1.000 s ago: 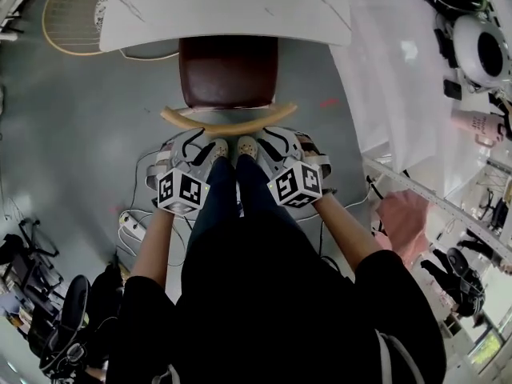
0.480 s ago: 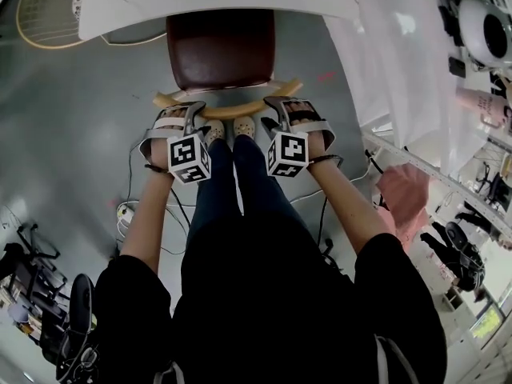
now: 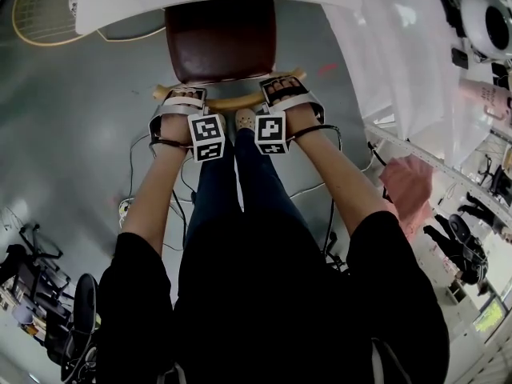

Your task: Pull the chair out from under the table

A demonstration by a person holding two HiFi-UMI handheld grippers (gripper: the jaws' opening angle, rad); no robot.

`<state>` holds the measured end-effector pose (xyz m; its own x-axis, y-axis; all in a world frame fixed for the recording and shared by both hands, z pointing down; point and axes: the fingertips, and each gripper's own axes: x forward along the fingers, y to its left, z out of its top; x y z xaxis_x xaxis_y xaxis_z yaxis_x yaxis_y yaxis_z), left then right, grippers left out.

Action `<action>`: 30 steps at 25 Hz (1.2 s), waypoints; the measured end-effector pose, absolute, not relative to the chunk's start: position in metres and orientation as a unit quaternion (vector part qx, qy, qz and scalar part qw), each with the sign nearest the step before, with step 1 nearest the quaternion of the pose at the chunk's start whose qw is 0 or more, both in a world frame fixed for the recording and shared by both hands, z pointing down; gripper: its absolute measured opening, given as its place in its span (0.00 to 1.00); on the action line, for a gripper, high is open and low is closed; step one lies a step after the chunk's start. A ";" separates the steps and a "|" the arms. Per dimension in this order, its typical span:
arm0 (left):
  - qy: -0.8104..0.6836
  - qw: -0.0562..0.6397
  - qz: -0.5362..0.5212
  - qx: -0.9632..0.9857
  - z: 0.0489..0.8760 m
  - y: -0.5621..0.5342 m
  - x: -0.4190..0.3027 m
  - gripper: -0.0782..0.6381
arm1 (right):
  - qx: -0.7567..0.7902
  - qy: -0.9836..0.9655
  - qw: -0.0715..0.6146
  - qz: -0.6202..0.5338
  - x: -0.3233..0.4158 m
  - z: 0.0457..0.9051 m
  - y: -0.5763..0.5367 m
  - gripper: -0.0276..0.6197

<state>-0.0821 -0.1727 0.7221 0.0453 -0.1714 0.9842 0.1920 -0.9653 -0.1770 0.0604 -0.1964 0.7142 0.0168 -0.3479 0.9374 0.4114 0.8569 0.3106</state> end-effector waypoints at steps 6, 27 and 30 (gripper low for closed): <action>-0.029 0.145 -0.704 -0.695 0.723 -0.180 -0.084 0.30 | -0.025 -0.634 0.727 -0.263 0.058 0.714 -0.204 0.26; -0.088 0.133 -0.715 -0.681 0.729 -0.096 -0.079 0.29 | -0.052 -0.649 0.721 -0.238 0.065 0.719 -0.117 0.25; -0.079 0.109 -0.714 -0.687 0.727 -0.071 -0.069 0.28 | -0.063 -0.643 0.719 -0.256 0.073 0.717 -0.102 0.25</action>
